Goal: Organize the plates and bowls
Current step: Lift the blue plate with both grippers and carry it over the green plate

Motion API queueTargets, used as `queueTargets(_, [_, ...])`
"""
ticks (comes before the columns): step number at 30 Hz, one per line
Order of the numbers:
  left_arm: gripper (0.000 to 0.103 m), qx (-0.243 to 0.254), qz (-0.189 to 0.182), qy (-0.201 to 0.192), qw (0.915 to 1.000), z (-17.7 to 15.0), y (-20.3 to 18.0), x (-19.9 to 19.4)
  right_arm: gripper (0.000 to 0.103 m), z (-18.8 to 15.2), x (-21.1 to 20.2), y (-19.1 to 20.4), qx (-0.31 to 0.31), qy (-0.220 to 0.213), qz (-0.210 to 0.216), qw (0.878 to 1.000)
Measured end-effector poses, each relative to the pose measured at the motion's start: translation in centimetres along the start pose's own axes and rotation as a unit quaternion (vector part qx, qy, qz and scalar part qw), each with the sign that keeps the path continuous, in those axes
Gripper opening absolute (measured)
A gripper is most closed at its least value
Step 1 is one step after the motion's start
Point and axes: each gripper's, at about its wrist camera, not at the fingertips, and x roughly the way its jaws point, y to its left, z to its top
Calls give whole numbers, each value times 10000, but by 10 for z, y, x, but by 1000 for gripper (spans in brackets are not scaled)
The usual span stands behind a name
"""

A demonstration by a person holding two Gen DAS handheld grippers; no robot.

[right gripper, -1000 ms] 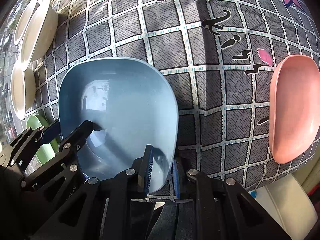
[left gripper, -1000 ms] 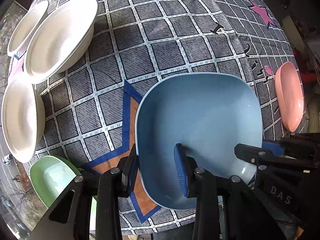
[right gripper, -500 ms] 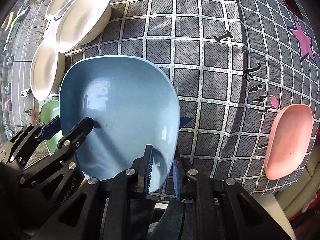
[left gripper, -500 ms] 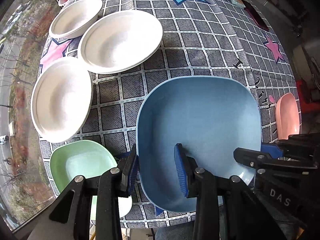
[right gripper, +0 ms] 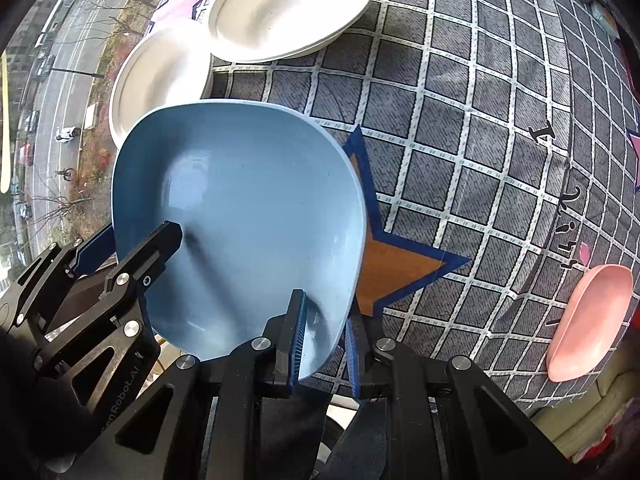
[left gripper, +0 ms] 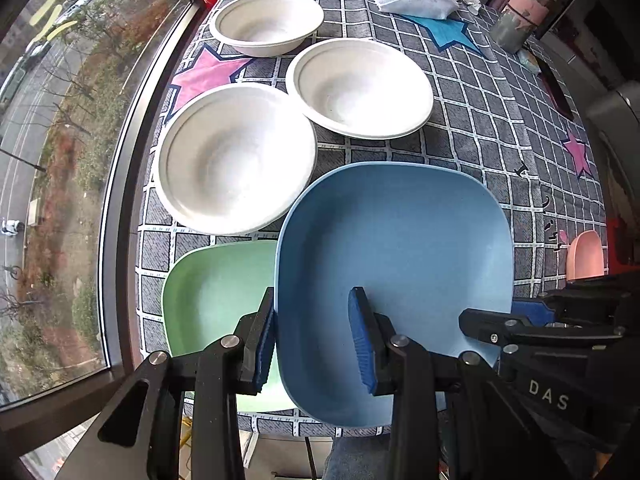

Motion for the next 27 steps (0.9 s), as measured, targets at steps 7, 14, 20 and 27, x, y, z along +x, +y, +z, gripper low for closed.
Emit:
queueTargets(7, [38, -407, 237, 22, 9989, -10, 42, -4, 21, 3, 14, 55, -705, 136, 8, 9974])
queueTargets(14, [38, -698, 577, 132, 9958, -19, 76, 1, 21, -9, 50, 75, -905, 419, 216, 9948])
queueTargets(20, [38, -802, 694, 263, 9940, -24, 87, 12, 21, -9, 73, 79, -899, 498, 171, 9946])
queueTargets(27, [38, -820, 660, 383, 9937, -22, 84, 22, 21, -27, 73, 94, -848, 534, 43, 9950])
